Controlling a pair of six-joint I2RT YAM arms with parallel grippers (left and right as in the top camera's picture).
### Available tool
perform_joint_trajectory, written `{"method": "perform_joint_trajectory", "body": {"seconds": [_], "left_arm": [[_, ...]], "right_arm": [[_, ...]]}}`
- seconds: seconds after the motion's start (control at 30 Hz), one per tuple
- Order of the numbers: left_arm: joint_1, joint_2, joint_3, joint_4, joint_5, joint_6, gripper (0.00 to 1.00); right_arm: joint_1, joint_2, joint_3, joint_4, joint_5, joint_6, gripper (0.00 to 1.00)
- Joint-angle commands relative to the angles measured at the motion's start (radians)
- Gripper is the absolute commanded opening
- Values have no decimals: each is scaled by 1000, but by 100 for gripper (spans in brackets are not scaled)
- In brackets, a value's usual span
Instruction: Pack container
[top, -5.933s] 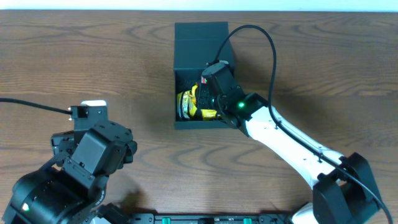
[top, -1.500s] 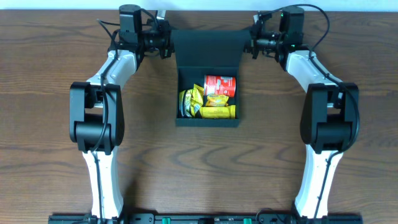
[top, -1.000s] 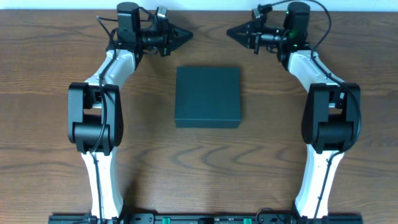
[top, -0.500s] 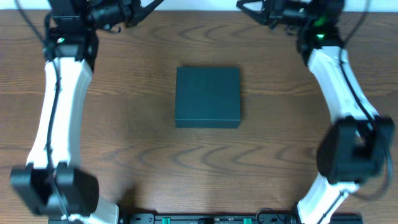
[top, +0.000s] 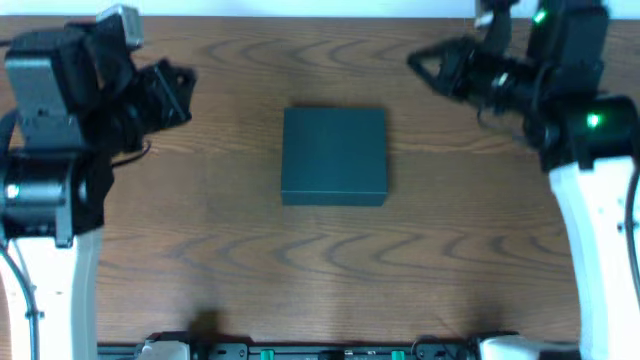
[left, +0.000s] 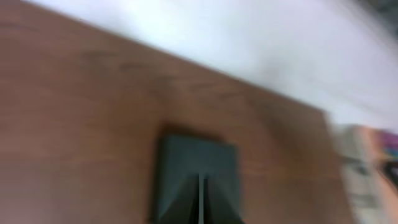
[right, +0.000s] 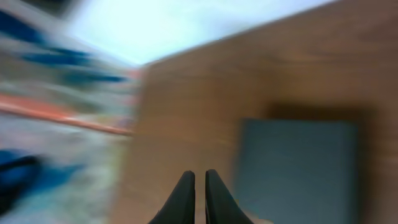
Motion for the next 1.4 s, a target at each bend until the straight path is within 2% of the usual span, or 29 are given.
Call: {"method": "perform_joint_trajectory", "body": {"seconds": [0.0,0.17,0.33,0.5,0.7,0.8,0.9,1.13,1.37], "left_arm": [[-5,65,-23,-75,-233,84,6],[-13,122,-149,-44,-283,88,6],[-65,131,-354,82,-293,132,6],[-91,131,-533,235,-232,120,6],[-122,156,-673,411,-230,49,6],[-151,206,-691,475,-288,-43,6],[-182,280,-692,534,-285,-56,6],[-224,387,-692,645,-159,-121,6],[-227,422,-692,688,-44,-190,6]], "right_arm": [[80,-18,0,-105,545,-144,3],[146,53,-18,-267,761,-115,1],[136,112,-127,-288,773,-98,2],[117,113,-319,-186,636,-95,2],[102,115,-508,-7,482,-82,2],[102,116,-569,50,467,-55,2],[102,119,-616,118,430,-45,1],[102,137,-690,273,392,29,1],[102,252,-696,442,287,86,2]]}}
